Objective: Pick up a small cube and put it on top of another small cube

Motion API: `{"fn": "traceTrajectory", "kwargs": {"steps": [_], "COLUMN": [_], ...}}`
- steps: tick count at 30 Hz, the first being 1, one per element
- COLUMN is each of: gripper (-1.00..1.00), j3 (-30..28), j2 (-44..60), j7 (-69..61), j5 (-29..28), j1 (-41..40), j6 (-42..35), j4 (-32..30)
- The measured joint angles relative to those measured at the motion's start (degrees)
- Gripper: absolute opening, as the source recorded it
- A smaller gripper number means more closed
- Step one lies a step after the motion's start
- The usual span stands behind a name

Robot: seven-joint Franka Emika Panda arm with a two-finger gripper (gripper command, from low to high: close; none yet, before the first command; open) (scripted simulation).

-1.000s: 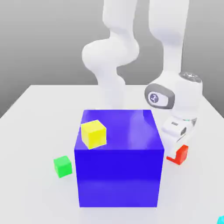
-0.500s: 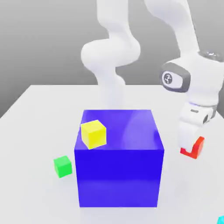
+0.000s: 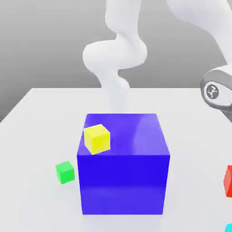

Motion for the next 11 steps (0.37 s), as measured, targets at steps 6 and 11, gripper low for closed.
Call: {"fn": "traceTrajectory", "kwargs": {"steps": [6, 11], "gripper": [1.0, 1.0], "j3": [-0.4, -0.4], "j2": [9.3, 9.3], "j7": [-5.8, -5.8], "j5": [-0.3, -0.3], "j1": [-1.3, -1.3], "j6": [3.1, 3.1], "j4": [6.2, 6.2]}}
